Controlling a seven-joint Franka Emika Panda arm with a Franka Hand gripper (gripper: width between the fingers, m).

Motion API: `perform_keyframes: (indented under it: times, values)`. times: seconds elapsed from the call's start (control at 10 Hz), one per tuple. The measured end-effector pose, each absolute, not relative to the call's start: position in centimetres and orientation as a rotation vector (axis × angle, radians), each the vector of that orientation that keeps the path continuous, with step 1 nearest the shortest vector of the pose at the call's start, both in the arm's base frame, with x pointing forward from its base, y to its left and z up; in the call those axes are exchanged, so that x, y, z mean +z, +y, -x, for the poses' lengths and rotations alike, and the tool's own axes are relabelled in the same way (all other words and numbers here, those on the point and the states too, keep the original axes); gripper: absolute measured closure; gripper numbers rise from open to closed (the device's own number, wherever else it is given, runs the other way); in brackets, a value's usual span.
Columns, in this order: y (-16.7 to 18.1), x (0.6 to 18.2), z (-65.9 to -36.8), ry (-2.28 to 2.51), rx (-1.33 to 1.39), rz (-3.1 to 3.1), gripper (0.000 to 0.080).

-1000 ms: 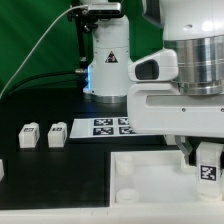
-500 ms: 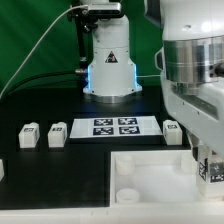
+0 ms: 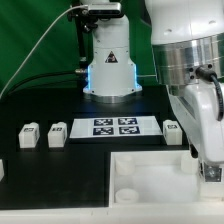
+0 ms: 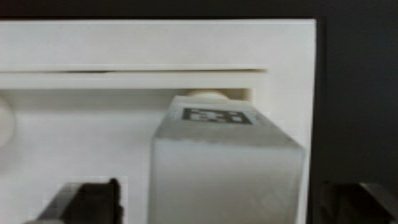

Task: Assemble one leg

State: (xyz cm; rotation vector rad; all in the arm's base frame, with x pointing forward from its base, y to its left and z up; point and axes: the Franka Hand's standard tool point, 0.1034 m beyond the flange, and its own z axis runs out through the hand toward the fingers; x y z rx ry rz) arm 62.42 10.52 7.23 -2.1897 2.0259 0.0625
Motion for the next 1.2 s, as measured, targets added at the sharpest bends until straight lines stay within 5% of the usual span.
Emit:
perform_keyframes:
  times: [0.2,0.6,0.9,1.0,1.2]
  values:
    - [11.7,7.2,-62.1,1.546,0.047,2.551,0.0156]
    - [11.3,7.2,-62.1,1.086,0.007,2.779,0.0150]
    - [11.7,8.6,-63.6,0.225,-0.004,3.034,0.0150]
    - [11.8,8.5,-63.5,0.331,0.007,3.018,0.0150]
    - [11.6,8.5,-63.5,0.317,0.005,3.023,0.0393]
